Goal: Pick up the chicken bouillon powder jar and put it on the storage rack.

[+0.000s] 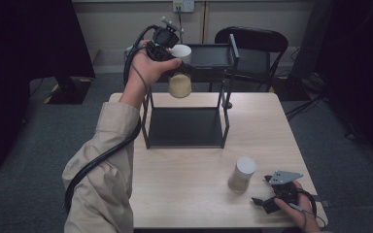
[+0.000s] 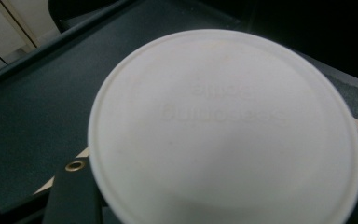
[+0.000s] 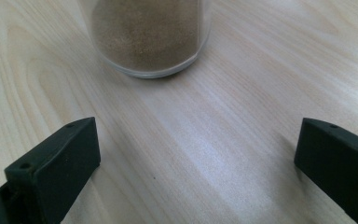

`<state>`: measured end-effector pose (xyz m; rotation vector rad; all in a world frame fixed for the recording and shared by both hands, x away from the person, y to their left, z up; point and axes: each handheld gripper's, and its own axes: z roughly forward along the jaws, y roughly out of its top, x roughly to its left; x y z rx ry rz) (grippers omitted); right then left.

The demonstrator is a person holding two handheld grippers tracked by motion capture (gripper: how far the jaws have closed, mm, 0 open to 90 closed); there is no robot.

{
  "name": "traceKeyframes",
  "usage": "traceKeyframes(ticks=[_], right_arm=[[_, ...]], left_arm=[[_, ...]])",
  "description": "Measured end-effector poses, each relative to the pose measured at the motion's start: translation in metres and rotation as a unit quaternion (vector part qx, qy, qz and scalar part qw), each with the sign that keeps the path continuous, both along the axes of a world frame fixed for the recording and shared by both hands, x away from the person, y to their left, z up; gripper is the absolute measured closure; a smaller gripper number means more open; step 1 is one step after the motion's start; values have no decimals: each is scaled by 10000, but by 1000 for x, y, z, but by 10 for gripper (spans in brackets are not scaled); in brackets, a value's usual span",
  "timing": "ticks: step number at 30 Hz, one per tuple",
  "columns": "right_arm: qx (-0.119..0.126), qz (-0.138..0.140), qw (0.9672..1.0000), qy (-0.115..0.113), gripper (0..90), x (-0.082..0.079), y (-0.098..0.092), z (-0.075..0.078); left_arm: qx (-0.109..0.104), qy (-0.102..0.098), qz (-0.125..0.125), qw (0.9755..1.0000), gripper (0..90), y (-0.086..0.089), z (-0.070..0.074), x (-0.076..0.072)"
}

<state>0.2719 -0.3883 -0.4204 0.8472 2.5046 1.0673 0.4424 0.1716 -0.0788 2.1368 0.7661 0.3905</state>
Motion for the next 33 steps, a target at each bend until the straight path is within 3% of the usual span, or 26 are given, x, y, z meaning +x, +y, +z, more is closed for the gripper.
traceKeyframes(ticks=[20, 33], right_arm=[[0, 2, 10000, -1, 0, 0, 0, 0], [-6, 4, 10000, 6, 0, 0, 0, 0]], left_arm=[[39, -40, 77, 10000, 345, -1, 38, 6], [20, -154, 299, 9994, 344, 1, 63, 12]])
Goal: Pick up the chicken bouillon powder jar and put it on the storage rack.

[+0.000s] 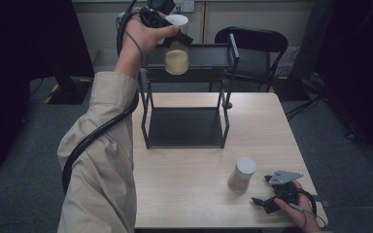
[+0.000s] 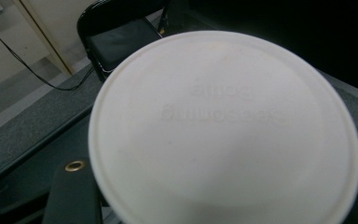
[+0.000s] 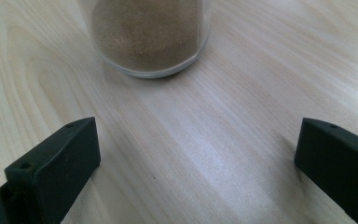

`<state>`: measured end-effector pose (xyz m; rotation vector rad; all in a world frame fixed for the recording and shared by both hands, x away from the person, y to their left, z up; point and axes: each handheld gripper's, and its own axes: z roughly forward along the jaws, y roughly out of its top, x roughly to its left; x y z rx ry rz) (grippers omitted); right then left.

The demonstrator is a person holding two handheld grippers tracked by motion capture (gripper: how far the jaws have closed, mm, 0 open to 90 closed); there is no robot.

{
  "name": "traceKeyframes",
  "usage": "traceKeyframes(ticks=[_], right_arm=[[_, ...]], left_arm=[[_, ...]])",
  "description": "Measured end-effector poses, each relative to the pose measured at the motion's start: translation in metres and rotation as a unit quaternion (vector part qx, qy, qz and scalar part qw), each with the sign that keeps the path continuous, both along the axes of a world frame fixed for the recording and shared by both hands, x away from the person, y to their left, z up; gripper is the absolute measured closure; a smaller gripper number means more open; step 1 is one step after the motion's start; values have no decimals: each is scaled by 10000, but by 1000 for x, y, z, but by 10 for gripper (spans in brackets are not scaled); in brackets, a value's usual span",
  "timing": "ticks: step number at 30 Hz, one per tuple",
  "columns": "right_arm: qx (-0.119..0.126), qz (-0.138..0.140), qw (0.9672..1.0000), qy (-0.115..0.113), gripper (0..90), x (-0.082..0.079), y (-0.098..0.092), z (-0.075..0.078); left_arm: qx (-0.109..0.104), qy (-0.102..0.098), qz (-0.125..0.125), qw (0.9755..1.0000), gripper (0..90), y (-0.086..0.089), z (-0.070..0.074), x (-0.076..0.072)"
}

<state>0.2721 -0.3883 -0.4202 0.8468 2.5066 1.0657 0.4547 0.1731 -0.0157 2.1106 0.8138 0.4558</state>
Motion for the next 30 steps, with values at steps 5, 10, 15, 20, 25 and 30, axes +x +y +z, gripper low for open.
traceKeyframes(ticks=[5, 10, 15, 20, 25, 30], right_arm=[[0, 0, 10000, -1, 0, 0, 0, 0], [1, 1, 10000, -1, 0, 0, 0, 0], [0, 1, 10000, -1, 0, 0, 0, 0], [0, 0, 10000, 0, 0, 0, 0, 0], [-1, 1, 10000, 0, 0, 0, 0, 0], [-3, 1, 10000, 0, 0, 0, 0, 0]], left_arm=[[-9, -41, 93, 9999, 344, 0, 4, 6], [143, -72, 224, 9996, 344, -5, 8, 13], [94, -94, 328, 9994, 344, -4, 6, 25], [104, -38, 388, 9992, 344, -4, 1, 38], [119, -18, 427, 9990, 344, -5, -8, 48], [71, 18, 501, 9987, 343, -4, -13, 54]])
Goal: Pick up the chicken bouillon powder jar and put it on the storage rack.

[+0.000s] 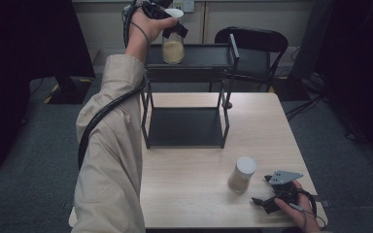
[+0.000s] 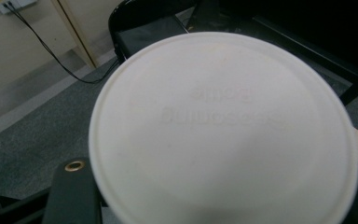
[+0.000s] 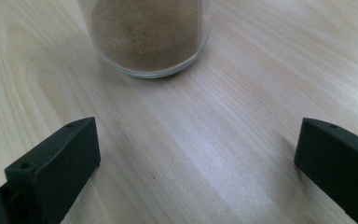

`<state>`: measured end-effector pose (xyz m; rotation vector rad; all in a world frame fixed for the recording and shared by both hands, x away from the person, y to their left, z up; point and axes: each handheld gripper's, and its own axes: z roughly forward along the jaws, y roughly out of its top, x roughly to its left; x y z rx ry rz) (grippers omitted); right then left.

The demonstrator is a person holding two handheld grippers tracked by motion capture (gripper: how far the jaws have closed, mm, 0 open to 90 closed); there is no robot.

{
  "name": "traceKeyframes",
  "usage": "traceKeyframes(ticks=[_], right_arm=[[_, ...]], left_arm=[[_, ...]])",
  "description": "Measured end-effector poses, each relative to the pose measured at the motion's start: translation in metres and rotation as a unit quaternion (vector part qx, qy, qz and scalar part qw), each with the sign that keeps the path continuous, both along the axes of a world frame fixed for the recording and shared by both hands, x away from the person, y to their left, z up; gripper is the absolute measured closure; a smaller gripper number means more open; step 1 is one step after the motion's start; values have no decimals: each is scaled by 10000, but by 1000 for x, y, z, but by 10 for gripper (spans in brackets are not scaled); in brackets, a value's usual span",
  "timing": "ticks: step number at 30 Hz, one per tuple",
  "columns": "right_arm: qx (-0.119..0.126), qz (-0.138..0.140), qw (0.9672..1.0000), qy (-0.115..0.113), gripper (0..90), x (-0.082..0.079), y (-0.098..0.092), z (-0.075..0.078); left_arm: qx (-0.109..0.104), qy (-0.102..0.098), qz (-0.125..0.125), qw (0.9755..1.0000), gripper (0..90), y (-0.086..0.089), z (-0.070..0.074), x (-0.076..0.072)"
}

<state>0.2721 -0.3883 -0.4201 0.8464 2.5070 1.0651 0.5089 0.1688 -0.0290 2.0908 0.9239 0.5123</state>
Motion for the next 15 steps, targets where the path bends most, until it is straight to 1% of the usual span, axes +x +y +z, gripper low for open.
traceKeyframes(ticks=[1, 4, 8, 15], right_arm=[[0, -1, 10000, 2, 0, 0, 0, 0], [-1, 0, 10000, 1, 0, 0, 0, 0], [-2, 1, 10000, 2, 0, 0, 0, 0], [3, 0, 10000, 0, 0, 0, 0, 0]], left_arm=[[29, -5, 14, 10000, 343, 0, 0, 1], [16, -25, 55, 10000, 343, 0, -2, 2], [-79, -30, 88, 9999, 343, 2, -7, 4], [-160, -71, 91, 9998, 342, 6, -11, 3]])
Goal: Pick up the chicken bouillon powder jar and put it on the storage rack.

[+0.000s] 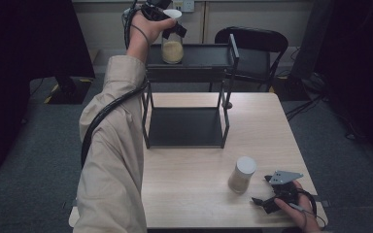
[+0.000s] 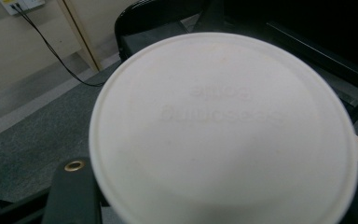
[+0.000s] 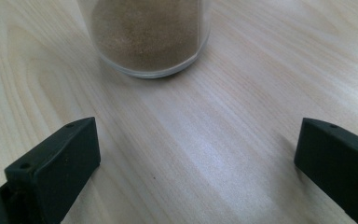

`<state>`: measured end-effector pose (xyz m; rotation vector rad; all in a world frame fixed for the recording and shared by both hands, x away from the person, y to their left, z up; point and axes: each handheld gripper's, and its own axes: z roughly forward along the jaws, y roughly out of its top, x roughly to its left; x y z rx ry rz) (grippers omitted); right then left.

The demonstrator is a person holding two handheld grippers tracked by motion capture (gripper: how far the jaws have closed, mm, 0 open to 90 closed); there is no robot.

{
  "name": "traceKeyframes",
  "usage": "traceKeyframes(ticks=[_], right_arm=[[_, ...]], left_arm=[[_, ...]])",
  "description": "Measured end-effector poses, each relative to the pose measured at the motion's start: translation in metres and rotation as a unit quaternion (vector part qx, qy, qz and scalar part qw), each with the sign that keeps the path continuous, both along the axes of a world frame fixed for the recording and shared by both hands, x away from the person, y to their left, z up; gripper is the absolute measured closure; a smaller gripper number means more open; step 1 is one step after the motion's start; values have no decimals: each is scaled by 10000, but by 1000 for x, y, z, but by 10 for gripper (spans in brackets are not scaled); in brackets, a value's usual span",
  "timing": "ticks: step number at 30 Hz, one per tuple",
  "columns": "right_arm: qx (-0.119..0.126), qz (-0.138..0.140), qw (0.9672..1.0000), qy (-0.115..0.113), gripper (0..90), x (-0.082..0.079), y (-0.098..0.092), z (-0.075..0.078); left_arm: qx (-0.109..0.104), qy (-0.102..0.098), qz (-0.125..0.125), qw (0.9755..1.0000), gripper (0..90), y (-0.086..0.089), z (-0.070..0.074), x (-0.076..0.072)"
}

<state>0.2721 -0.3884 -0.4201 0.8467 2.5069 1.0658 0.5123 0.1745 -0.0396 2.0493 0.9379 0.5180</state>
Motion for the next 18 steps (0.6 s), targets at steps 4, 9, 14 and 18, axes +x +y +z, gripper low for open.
traceKeyframes(ticks=[4, 9, 14, 18], right_arm=[[-1, -1, 10000, 1, 0, 0, 0, 0], [-2, -1, 10000, -1, 0, 0, 0, 0], [-1, 0, 10000, -2, 0, 0, 0, 0], [-2, -1, 10000, -1, 0, 0, 0, 0]], left_arm=[[40, -12, -21, 10000, 341, -1, 0, -1], [-12, 5, 27, 10000, 338, 0, -1, -1], [-33, -36, 92, 9999, 300, -2, -2, -3], [-62, 23, 246, 9997, 145, -3, -4, -5]])
